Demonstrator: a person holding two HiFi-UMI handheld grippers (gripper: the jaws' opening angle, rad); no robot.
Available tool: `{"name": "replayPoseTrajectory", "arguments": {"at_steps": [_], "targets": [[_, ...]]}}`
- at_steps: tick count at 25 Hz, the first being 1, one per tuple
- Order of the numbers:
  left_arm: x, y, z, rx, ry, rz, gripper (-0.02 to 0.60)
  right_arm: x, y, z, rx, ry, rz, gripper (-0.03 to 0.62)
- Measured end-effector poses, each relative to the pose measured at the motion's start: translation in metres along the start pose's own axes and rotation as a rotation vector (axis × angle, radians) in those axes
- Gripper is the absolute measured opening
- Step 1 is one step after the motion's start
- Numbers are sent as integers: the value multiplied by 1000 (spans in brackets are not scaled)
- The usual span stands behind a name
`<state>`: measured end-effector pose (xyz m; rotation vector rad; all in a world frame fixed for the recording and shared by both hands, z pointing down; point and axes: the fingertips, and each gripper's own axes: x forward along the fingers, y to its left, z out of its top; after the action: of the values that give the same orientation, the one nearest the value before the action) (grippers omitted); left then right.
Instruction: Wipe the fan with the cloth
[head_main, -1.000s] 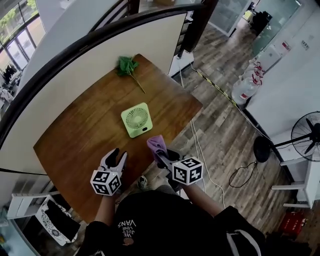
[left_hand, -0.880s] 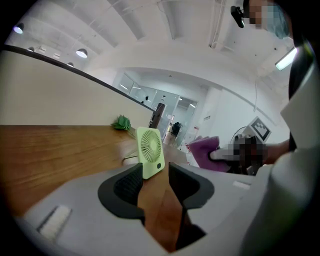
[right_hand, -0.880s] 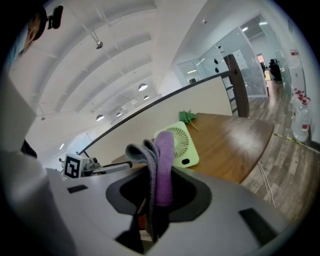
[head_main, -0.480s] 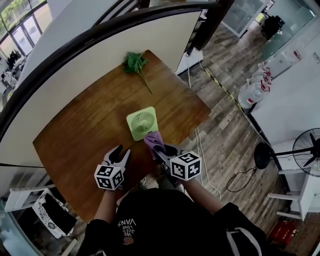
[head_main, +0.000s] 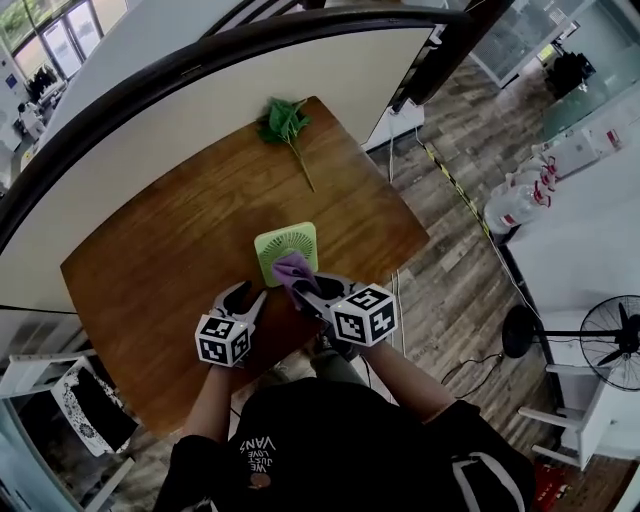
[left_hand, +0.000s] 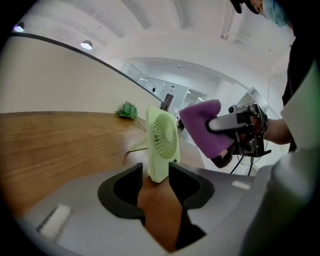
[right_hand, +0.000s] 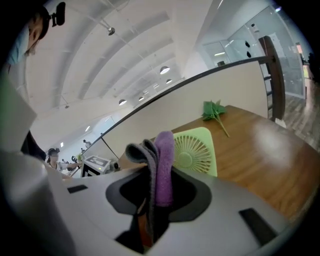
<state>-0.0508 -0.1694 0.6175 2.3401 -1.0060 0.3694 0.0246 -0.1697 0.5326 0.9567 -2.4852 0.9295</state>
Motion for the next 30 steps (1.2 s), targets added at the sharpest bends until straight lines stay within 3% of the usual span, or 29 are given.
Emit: {"name": "replayPoseTrajectory", "arguments": {"at_steps": [15,21,30], "targets": [[40,2,-5,14,45,15,160,47,1,15,-136,185,178,101],[47,4,-3,44,68,14,123,58,-7,19,-175,251,180,100],[46,4,-3,27,77,7,115,40,-43,18,-161,278,133,100]]}}
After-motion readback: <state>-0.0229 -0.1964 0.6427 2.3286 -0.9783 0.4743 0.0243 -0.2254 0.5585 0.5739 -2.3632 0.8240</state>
